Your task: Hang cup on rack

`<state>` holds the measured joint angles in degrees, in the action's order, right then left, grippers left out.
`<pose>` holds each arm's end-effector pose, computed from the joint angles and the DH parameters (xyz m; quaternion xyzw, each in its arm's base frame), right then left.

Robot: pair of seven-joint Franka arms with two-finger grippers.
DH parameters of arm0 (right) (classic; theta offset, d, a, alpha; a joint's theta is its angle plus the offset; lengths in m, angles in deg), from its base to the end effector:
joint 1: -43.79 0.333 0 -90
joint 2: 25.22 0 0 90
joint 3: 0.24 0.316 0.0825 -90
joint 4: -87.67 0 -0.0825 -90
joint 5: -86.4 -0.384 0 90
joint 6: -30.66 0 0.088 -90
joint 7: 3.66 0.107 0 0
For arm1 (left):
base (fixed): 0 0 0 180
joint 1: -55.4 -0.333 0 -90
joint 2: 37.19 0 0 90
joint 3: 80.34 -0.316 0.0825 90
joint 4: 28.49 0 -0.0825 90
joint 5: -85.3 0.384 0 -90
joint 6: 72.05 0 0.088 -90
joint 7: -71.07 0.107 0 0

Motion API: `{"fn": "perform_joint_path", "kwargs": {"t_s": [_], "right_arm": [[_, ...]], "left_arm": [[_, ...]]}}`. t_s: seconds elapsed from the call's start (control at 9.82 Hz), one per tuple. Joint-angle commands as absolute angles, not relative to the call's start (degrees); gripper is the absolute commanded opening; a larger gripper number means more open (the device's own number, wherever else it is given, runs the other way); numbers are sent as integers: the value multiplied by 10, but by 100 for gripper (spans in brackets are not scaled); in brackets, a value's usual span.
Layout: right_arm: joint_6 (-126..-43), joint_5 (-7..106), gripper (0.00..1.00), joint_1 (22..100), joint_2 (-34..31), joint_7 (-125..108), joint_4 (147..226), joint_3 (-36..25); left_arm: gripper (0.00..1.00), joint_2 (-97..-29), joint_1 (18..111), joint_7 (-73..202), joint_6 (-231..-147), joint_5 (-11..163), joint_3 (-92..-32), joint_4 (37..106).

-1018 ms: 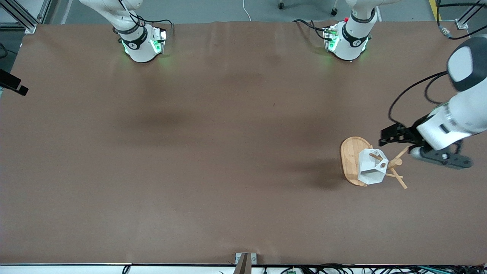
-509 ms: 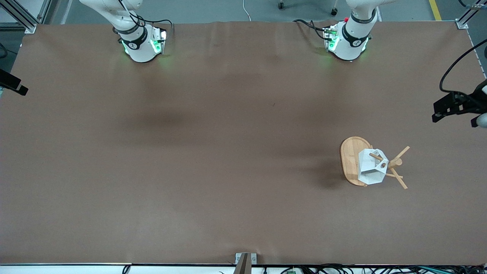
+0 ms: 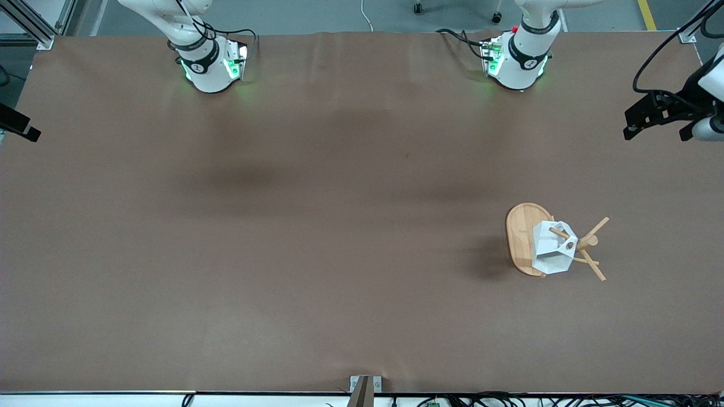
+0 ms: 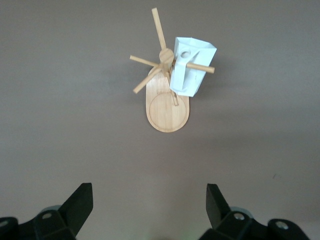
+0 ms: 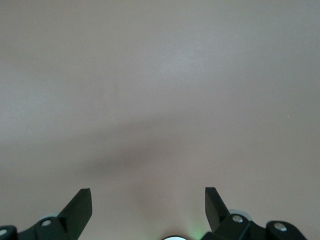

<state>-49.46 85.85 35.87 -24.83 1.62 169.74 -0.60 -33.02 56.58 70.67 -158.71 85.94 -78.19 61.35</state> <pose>0.5326 -0.0763 0.6701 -0.9929 0.1173 0.0203 0.0053 0.5250 -0.0301 0.6599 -0.9996 0.0252 -0.0088 0.0067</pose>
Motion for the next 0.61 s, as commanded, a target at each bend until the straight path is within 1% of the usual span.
{"fn": "perform_joint_path", "kwargs": {"t_s": [0.0,0.1,0.51], "right_arm": [[-489,860,100,353,-247,11,1691,-3],[-490,860,100,353,-247,11,1691,-3],[-488,858,100,353,-247,12,1692,-4]], "left_arm": [[100,-306,589,703,-1594,855,-794,658],[100,-306,584,703,-1592,855,-777,657],[100,-310,585,712,-1590,863,-766,653]]}}
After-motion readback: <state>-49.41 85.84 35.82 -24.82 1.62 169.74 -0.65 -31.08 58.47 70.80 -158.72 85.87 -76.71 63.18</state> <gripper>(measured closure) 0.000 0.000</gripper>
